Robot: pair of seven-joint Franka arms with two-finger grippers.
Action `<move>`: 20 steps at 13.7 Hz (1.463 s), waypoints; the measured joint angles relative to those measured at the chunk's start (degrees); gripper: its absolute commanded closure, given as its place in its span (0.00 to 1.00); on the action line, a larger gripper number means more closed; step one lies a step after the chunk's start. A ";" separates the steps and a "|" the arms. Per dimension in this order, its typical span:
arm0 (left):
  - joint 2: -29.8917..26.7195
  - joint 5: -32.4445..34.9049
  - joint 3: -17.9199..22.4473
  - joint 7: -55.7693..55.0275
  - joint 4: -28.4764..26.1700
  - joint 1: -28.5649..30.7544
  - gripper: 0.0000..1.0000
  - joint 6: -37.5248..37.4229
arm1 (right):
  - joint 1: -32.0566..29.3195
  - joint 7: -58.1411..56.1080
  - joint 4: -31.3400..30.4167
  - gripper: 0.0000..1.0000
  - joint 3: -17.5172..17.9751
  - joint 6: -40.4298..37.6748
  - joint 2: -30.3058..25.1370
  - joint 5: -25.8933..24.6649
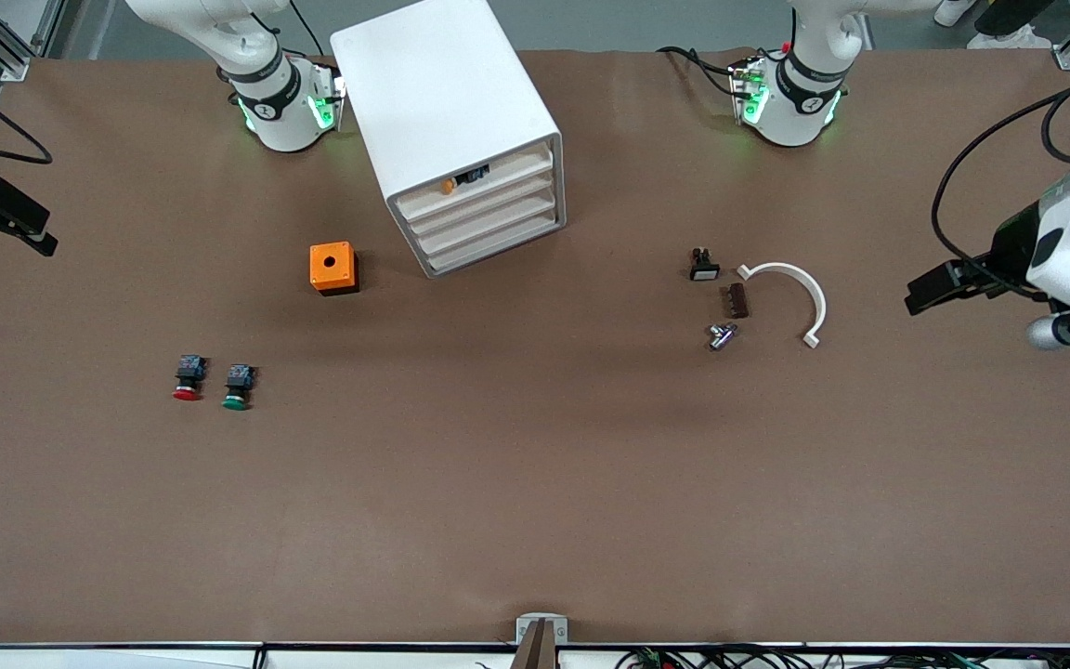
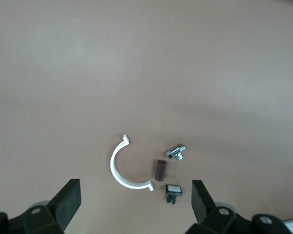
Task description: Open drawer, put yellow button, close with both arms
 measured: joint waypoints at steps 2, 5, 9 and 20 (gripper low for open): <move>-2.69 0.64 -0.13 0.68 -2.61 0.05 0.00 0.00 | 0.00 0.01 0.00 0.00 0.00 0.00 0.01 0.00; -4.69 0.95 -0.18 3.75 -4.26 0.23 0.00 0.00 | -0.01 0.03 0.01 0.00 -0.03 0.00 0.01 0.00; -6.52 0.99 -0.17 6.83 -6.53 1.80 0.00 0.00 | -0.47 0.09 0.01 0.00 -0.02 -0.02 0.04 0.00; -8.55 0.99 -1.71 6.93 -7.20 1.71 0.00 0.00 | -9.47 0.13 0.92 0.00 8.32 -0.01 0.63 0.86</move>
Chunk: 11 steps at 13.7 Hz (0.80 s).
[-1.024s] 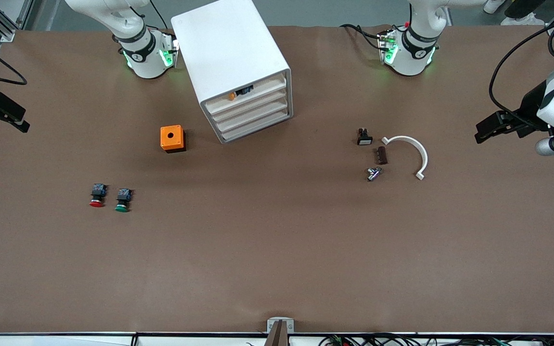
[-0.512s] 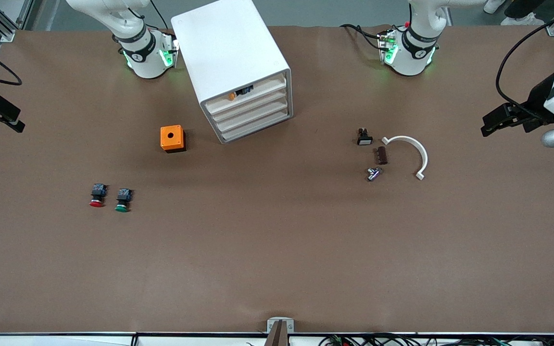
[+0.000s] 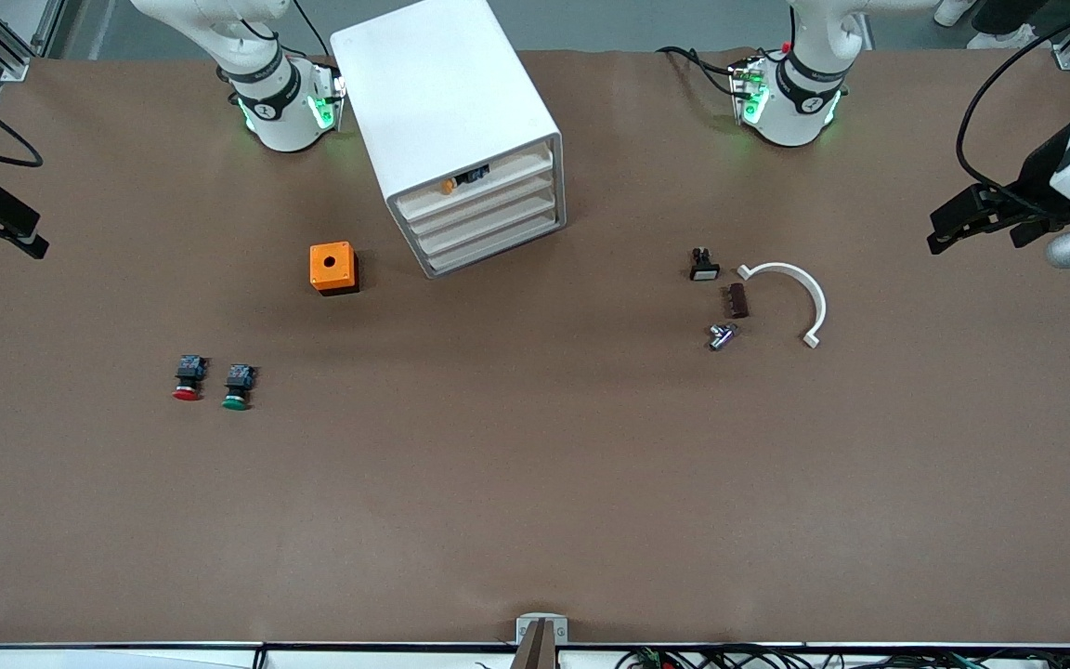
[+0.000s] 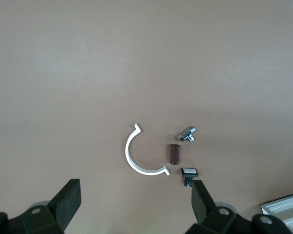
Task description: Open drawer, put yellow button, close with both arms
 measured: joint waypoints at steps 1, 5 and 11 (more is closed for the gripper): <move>0.00 0.00 -0.26 0.00 -0.02 0.00 0.00 0.00 | 0.00 0.00 0.03 0.00 0.07 0.00 0.04 0.00; -0.36 0.00 -1.06 0.00 -0.29 0.96 0.00 0.00 | 0.08 0.00 0.05 0.00 0.67 0.00 0.21 0.07; -2.12 0.00 -3.90 0.00 -1.12 4.38 0.00 -0.86 | 1.13 0.00 0.15 0.00 1.06 0.15 1.19 0.13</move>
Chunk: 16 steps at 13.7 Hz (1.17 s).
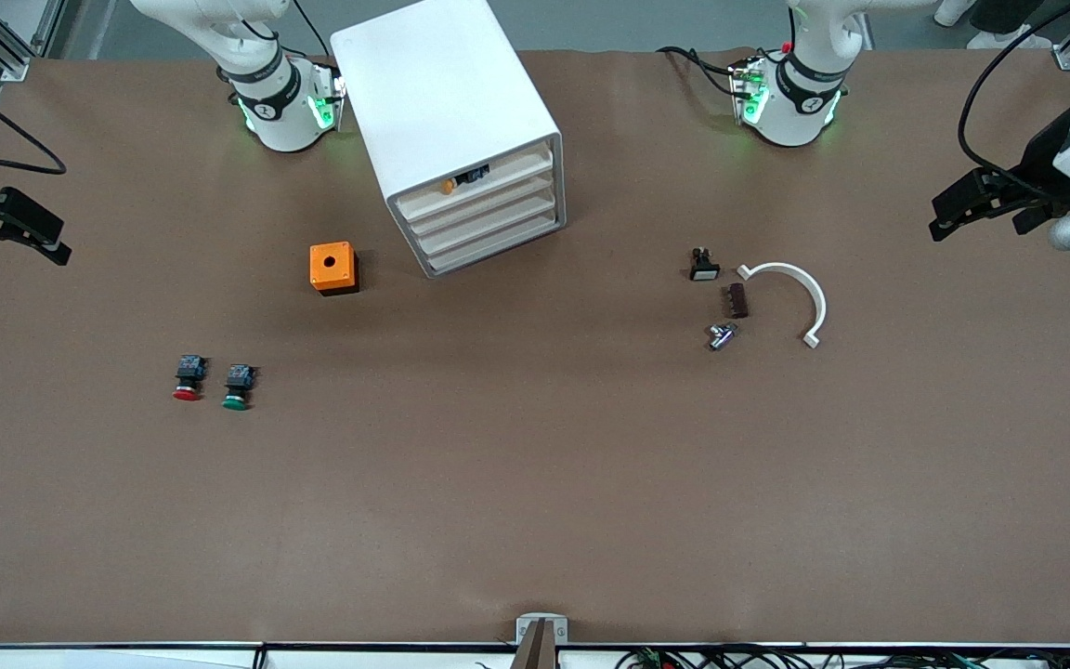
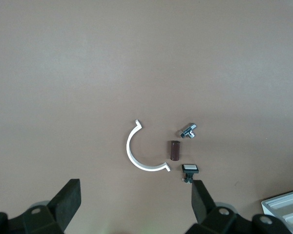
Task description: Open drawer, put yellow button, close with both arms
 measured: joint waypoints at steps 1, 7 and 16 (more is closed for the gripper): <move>-0.03 0.00 0.00 0.00 -0.02 0.03 0.00 -0.04 | 0.34 0.00 0.03 0.00 0.03 0.01 0.10 0.00; -0.04 0.01 -0.04 0.00 0.12 0.08 0.00 -0.87 | 1.12 0.00 1.17 0.00 0.06 0.04 0.37 -0.02; 0.23 3.56 -0.54 1.48 0.30 0.01 0.00 -1.92 | 1.09 0.00 1.47 0.00 -0.05 0.05 0.71 -0.05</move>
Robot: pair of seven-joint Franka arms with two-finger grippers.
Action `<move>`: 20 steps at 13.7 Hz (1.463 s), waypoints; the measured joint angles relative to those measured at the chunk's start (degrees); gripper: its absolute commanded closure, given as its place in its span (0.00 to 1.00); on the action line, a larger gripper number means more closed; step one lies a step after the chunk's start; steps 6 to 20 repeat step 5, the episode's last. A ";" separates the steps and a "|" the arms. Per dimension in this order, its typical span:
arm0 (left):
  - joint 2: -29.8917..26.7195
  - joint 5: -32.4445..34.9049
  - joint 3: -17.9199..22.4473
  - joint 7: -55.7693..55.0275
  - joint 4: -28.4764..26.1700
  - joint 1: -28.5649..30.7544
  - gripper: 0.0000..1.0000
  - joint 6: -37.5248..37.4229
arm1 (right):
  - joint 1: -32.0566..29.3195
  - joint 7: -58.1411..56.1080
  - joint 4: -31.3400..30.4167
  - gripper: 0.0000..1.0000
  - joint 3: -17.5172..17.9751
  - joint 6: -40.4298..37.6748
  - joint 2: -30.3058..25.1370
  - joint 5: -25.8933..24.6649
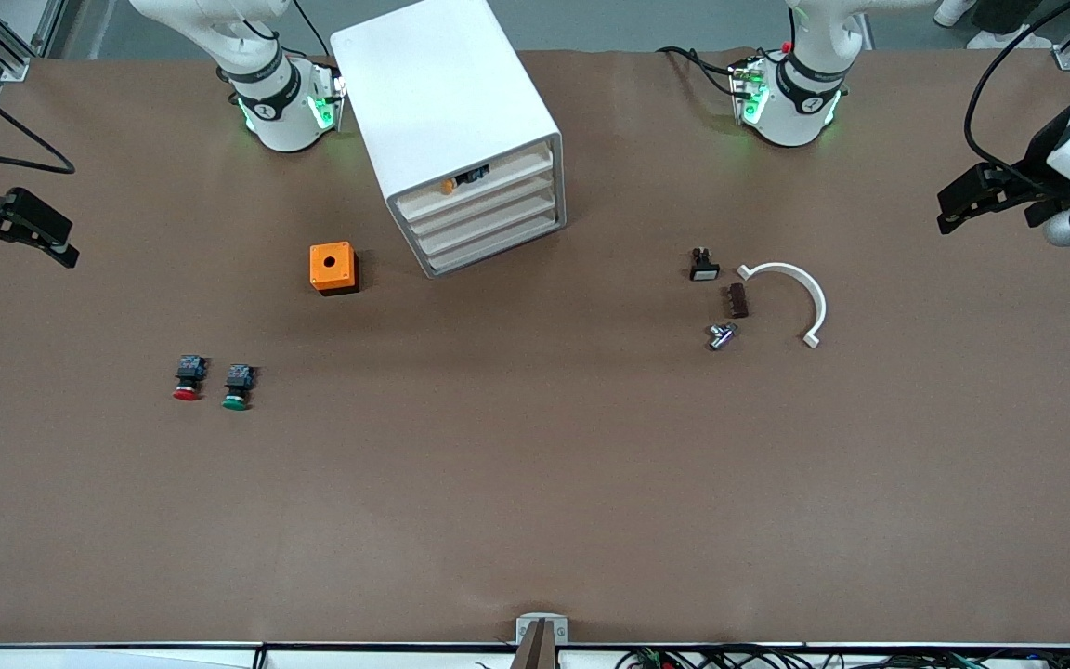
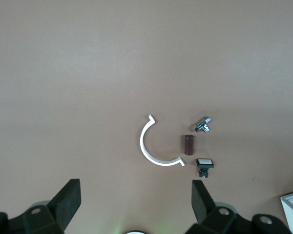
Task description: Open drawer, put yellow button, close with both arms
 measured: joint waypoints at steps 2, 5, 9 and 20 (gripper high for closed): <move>0.20 0.14 0.00 0.03 0.56 0.00 0.00 -0.01 | -0.01 0.01 0.15 0.00 -0.01 0.01 0.21 0.00; 0.33 0.14 -0.01 0.04 1.36 0.00 0.00 -0.28 | -0.05 0.01 0.36 0.00 -0.06 0.01 0.38 0.00; 0.33 0.14 -0.01 0.04 1.36 0.00 0.00 -0.28 | -0.05 0.01 0.36 0.00 -0.06 0.01 0.38 0.00; 0.33 0.14 -0.01 0.04 1.36 0.00 0.00 -0.28 | -0.05 0.01 0.36 0.00 -0.06 0.01 0.38 0.00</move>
